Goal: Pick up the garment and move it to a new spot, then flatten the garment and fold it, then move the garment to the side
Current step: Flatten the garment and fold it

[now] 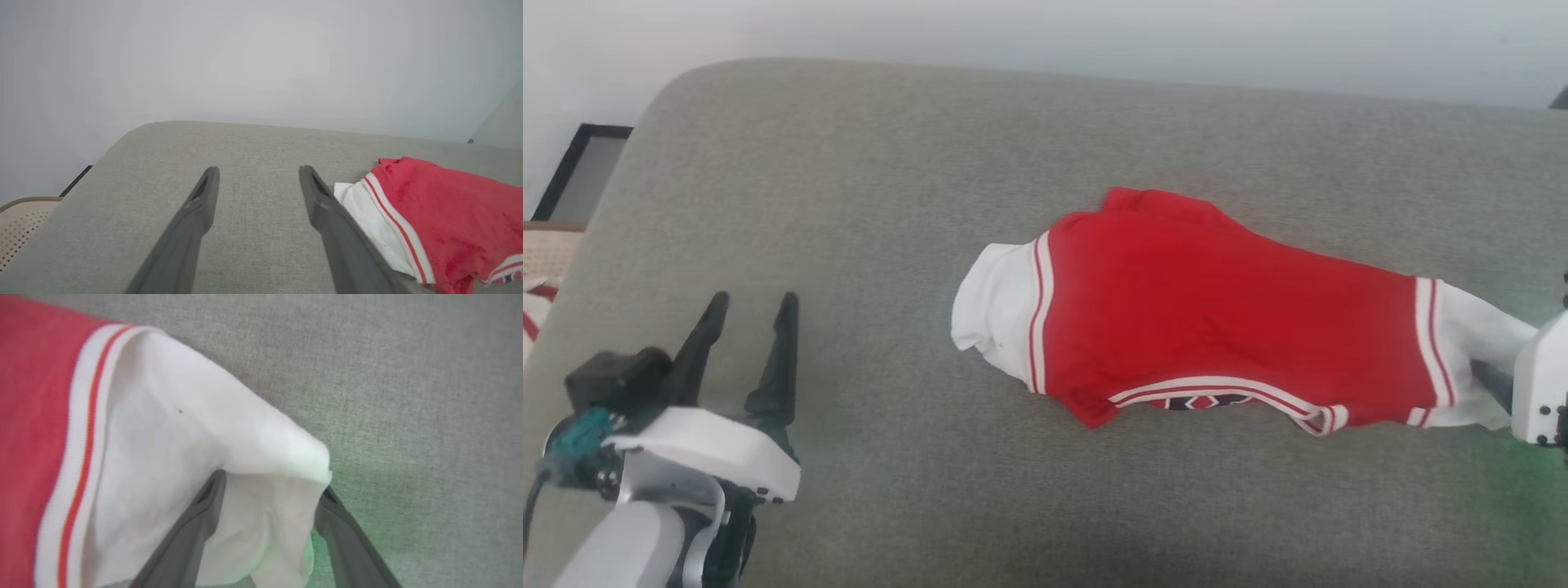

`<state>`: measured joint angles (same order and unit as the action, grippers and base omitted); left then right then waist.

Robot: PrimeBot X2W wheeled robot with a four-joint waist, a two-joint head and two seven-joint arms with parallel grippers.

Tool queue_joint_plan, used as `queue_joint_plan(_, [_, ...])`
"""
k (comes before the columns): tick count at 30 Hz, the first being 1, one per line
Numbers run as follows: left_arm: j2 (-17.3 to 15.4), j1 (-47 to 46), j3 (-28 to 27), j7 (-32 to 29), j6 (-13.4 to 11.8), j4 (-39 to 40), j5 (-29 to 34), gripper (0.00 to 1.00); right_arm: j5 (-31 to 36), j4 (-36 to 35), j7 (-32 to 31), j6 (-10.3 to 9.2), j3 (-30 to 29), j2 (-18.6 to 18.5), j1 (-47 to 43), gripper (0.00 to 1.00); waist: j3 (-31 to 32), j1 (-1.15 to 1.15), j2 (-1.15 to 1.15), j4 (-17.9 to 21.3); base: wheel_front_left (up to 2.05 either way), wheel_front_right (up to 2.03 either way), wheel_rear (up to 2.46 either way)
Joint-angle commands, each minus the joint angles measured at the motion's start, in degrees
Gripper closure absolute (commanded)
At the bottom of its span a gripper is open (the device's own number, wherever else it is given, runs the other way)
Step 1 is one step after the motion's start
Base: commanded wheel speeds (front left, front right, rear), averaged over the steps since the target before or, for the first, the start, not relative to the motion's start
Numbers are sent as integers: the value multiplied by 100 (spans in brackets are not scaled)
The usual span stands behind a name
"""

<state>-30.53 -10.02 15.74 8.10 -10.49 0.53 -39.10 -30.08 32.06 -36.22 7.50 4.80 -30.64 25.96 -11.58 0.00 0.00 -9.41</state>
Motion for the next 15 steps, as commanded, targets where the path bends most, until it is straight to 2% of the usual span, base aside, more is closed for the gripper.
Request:
queue_joint_plan(1, [-69,-112,41,-117,68,60,-32,0,-44,-60,73,-2,25,-34,63,0,32,0,0,86,0,0,0])
queue_joint_plan(8, [-343,-602,323,-1065,429,73,-242,0,124,-546,694,-5,-291,-74,72,0,87,0,0,383,0,0,0])
queue_joint_plan(15, [-533,-1163,655,-2391,662,-259,-620,0,723,-1341,1845,-5,-926,484,-101,0,104,0,0,773,0,0,0])
